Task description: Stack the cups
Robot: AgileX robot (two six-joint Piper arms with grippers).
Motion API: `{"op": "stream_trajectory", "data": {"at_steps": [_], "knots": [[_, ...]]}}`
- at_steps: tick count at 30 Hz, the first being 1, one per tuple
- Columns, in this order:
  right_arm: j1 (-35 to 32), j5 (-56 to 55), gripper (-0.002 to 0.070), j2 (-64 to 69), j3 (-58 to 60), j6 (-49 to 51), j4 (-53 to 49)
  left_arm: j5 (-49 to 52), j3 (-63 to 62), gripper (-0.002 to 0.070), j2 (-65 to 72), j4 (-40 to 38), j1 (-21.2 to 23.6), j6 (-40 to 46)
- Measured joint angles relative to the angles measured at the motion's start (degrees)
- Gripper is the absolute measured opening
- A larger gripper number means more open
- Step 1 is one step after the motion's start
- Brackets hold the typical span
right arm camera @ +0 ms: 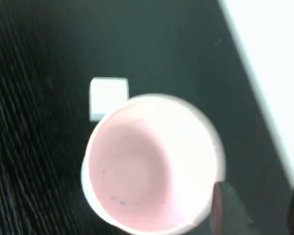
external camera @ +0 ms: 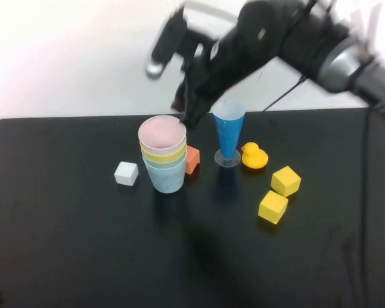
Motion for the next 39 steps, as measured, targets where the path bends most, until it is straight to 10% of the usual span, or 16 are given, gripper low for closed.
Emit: {"op": "stream_trajectory", "data": {"at_steps": [8,17,39], "knots": [[-1.61,4.67,0.0028,-17.95,0.0,-2.7,-2.5,0.63,0.0,0.0001,-10.39,0.0,0.0,0.0],[-6.06,5.03,0.0002,-43.1,5.25,1.26,-16.06,-3.24,9.98,0.0001,-21.13,-2.72,0.0,0.0],[-6.31,-11.34,0.0,-105.57,90.74,32.24,-30.37,-14.95,21.03,0.0001,-22.78,-2.85,0.0,0.0]]}}
